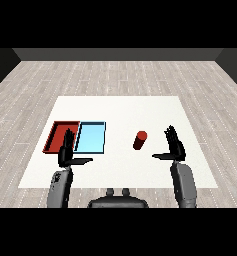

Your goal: Pick the red can and put it in the red box

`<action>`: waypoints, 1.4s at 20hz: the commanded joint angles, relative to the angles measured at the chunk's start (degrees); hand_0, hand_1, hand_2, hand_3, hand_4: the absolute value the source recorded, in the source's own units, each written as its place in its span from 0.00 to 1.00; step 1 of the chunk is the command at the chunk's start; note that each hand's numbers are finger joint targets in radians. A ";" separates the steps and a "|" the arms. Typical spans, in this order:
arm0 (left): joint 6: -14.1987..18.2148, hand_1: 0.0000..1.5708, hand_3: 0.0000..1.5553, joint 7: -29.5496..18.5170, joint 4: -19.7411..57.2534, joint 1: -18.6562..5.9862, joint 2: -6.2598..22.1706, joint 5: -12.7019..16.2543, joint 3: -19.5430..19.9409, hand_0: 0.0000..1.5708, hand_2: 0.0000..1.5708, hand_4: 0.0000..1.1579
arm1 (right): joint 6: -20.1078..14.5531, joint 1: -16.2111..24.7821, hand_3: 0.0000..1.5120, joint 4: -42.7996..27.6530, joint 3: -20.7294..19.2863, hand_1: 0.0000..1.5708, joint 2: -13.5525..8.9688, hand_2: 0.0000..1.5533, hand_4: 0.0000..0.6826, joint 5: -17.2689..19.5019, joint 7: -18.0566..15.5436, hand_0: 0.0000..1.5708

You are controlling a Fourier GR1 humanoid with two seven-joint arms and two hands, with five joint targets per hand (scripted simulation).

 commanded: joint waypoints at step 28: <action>-1.01 0.00 0.00 3.16 -2.93 -0.76 1.23 3.39 1.34 0.00 0.00 0.00 | -2.98 -16.59 0.00 31.29 1.15 0.00 5.54 0.00 0.00 0.58 -12.36 0.00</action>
